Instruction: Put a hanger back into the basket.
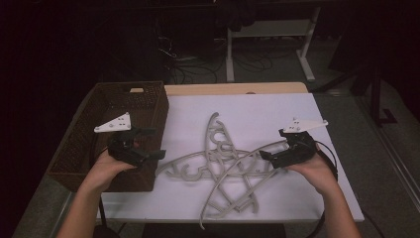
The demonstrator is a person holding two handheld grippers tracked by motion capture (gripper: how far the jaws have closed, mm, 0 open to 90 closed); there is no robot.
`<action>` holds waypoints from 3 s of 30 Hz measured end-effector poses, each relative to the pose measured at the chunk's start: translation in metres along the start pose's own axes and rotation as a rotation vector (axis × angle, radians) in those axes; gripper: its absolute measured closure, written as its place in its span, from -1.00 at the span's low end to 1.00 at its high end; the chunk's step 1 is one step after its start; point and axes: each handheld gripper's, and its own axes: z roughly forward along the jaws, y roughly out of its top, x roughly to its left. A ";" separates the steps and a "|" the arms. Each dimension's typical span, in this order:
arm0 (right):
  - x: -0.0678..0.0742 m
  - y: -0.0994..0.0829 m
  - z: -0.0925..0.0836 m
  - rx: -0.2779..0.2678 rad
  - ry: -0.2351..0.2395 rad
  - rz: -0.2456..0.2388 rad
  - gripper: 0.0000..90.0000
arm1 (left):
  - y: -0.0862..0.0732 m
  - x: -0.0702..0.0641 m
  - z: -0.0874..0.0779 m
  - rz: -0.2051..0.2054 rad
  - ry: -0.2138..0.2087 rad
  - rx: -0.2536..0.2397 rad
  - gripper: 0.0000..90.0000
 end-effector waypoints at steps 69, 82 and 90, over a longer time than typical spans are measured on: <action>-0.011 -0.055 0.001 0.021 -0.011 0.060 -1.00 | -0.007 -0.066 0.181 0.088 -0.111 0.276 -0.95; -0.012 -0.055 0.003 0.026 -0.006 0.054 -1.00 | -0.027 -0.076 0.200 0.149 -0.049 0.387 -0.46; -0.012 -0.055 0.003 0.024 -0.004 0.054 -1.00 | -0.029 -0.077 0.205 0.199 -0.013 0.415 -0.16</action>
